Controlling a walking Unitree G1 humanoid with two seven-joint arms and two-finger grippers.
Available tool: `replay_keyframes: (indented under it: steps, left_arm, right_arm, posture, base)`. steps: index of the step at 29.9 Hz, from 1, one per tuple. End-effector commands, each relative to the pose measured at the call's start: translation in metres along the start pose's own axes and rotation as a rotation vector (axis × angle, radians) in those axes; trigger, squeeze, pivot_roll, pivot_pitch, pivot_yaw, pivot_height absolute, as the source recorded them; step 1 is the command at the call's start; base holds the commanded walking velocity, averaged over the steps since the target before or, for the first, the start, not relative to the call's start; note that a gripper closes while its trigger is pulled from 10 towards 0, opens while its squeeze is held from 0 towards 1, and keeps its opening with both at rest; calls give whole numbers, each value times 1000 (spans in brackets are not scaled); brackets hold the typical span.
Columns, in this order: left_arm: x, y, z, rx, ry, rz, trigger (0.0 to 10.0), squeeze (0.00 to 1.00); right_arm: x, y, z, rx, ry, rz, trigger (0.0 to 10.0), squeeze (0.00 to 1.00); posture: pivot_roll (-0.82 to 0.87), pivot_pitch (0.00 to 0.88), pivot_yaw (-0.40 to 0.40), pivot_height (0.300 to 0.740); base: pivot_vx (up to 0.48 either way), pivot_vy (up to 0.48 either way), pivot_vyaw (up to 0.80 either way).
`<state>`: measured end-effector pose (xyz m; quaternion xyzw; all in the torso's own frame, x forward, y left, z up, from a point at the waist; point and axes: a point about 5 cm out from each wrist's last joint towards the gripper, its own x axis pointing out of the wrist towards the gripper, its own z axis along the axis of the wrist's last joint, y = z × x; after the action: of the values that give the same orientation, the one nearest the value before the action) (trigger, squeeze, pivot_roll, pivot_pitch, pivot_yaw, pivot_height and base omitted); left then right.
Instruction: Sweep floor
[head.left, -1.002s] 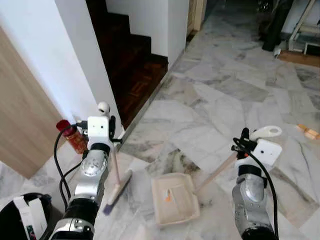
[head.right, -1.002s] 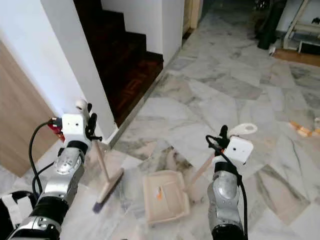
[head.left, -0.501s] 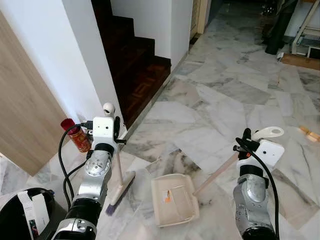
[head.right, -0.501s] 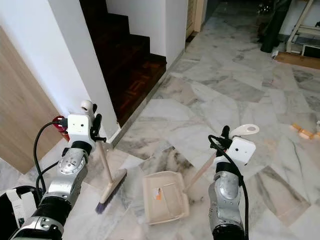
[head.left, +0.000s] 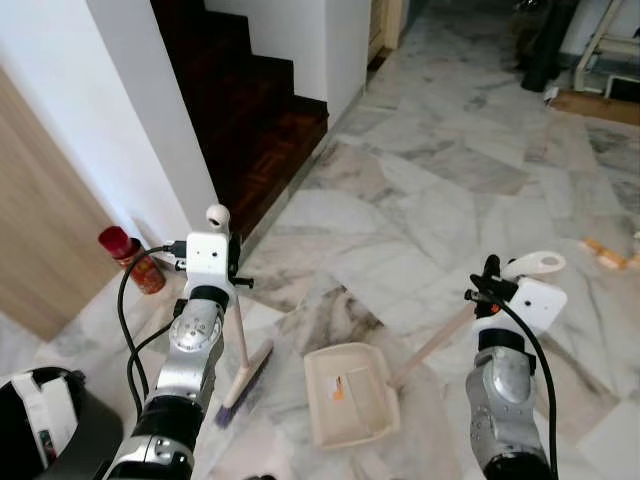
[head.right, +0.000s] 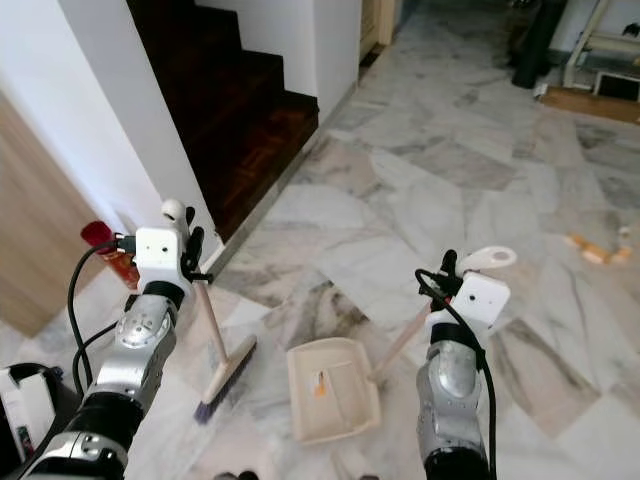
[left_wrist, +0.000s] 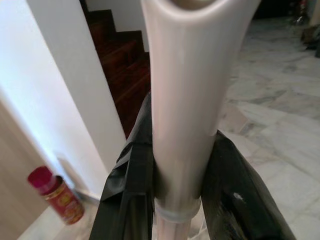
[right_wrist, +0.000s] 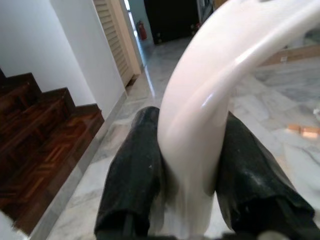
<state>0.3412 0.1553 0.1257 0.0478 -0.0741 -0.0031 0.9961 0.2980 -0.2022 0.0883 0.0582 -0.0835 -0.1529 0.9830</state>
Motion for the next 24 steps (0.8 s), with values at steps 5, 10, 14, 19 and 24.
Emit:
replay_keyframes:
  steps: [5,10,14,19,24]
  left_arm:
    - [3,3,9,3,-45,5,10000,0]
    - [4,3,9,3,-43,9,10000,0]
    - [4,4,9,2,-41,14,10000,0]
    - [3,6,8,-12,-36,26,10000,0]
    - [3,6,7,-9,-24,27,10000,0]
  right_arm:
    - [2,2,4,13,-20,6,10000,0]
    - [2,2,4,14,-19,9,10000,0]
    - [2,2,4,15,-18,11,10000,0]
    - [2,3,4,16,-15,16,10000,0]
    - [2,3,4,18,-14,16,10000,0]
  posture:
    - [-33,65,70,740]
    - [-32,66,68,740]
    - [-32,67,67,740]
    - [-31,68,65,740]
    - [-31,68,64,740]
  base:
    - [-275,-247,0]
    - [0,-49,0]
    - [0,0,0]
    - [0,0,0]
    - [0,0,0]
